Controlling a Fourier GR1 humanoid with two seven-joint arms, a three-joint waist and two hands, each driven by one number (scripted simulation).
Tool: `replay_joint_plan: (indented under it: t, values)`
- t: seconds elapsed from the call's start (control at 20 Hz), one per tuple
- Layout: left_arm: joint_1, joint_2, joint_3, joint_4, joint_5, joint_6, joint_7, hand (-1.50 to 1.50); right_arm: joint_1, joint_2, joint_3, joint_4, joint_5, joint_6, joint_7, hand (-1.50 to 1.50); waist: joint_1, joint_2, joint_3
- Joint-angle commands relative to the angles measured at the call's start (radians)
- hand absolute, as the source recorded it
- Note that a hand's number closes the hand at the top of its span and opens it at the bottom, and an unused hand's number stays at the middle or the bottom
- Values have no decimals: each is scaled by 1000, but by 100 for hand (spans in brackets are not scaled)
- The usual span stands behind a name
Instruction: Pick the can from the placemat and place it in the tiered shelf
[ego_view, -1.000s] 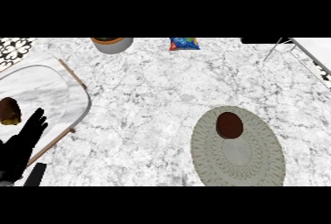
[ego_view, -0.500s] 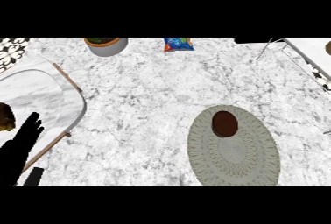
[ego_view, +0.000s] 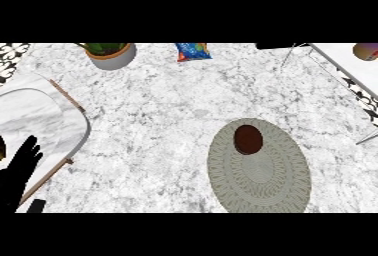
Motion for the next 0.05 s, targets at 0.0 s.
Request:
replay_joint_plan:
  t: [0.0]
  values:
    - [-15,-12,24,-5,18,4,4,0,17,-74,-103,-162,-94,260,159,-150,-16,-1,-7]
